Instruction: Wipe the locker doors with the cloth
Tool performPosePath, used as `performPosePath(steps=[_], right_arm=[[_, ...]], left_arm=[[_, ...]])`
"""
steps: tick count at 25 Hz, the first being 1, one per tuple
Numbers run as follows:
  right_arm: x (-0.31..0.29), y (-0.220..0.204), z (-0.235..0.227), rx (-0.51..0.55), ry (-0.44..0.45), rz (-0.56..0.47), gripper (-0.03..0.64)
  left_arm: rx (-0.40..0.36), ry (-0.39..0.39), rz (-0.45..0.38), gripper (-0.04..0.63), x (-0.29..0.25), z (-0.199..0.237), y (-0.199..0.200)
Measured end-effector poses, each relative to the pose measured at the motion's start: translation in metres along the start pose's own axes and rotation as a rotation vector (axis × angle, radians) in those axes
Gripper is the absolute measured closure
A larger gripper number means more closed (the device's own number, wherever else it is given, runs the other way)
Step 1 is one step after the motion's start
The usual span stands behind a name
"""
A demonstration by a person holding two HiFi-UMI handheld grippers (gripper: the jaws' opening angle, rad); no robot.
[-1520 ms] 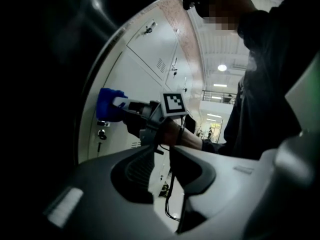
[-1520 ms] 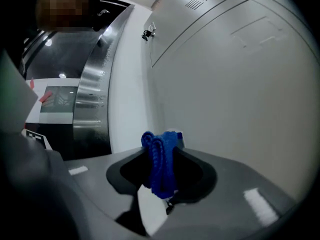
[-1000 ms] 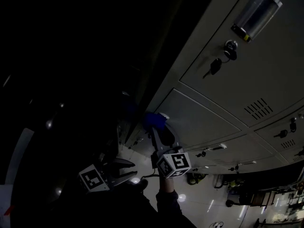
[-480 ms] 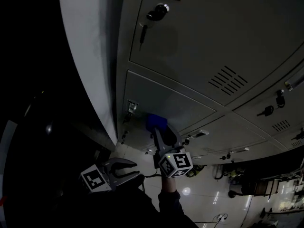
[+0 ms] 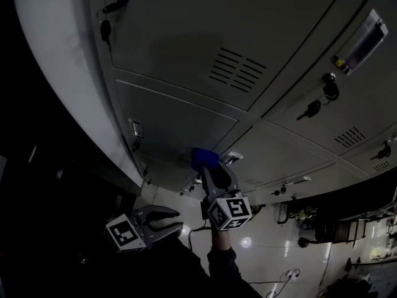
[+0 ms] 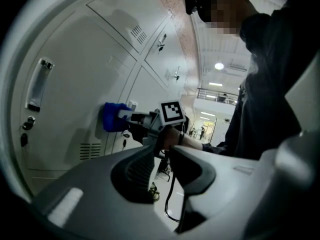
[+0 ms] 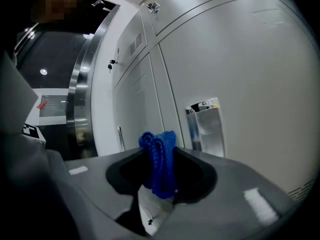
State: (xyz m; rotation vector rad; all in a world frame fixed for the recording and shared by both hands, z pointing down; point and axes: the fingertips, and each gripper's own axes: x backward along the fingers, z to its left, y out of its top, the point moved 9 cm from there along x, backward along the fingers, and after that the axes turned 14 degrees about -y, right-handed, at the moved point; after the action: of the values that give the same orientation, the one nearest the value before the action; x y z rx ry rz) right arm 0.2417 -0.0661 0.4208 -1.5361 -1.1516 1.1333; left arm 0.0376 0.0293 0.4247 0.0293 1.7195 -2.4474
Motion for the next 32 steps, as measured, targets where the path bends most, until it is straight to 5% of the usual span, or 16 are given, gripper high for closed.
performPosePath(steps=[12,32], right_arm=[[0.008,-0.012,0.016,-0.023,0.038,0.015,0.483],[-0.103,-0.045,0.194,0.004,0.176,0.051,0.483]], left_arm=[[0.018,-0.028,0.012,0.503,-0.003,-0.007,-0.005],[0.009,0.176,-0.019,0.503,0.186,0.009,-0.027]])
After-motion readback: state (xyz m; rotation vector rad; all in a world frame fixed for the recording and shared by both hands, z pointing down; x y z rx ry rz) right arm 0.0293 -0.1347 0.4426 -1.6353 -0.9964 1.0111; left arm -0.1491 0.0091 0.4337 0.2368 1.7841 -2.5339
